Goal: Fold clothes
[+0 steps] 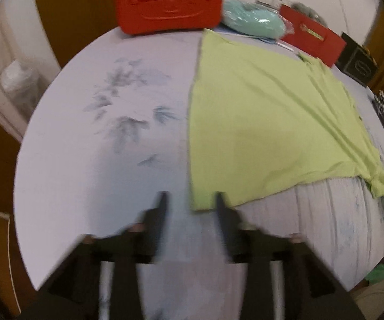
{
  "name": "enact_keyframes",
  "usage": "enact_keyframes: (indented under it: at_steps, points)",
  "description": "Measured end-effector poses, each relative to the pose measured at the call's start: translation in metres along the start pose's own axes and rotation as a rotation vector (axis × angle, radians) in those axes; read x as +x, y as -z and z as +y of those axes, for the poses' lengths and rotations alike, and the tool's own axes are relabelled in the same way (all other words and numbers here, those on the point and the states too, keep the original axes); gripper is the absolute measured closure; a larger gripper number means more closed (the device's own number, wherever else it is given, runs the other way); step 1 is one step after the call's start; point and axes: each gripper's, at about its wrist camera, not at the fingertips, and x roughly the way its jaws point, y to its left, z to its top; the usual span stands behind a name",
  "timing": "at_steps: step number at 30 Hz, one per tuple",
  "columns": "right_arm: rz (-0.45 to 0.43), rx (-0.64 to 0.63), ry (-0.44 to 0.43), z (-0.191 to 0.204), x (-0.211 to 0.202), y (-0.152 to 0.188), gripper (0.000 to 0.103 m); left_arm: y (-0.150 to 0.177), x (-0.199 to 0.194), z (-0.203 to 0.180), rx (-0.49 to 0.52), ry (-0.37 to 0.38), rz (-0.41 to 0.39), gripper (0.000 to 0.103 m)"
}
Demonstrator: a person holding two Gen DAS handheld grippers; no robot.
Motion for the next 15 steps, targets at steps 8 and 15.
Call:
enact_keyframes:
  at_steps: [8,15]
  points:
    - [0.034,0.044,0.003,-0.015,0.022,-0.001,0.096,-0.004,0.052,-0.019,0.06,-0.025,0.089,0.05]
    - [0.036,0.065,0.017,-0.021,0.02,0.003,0.051,-0.003,0.059,-0.022,0.058,-0.017,0.061,0.038]
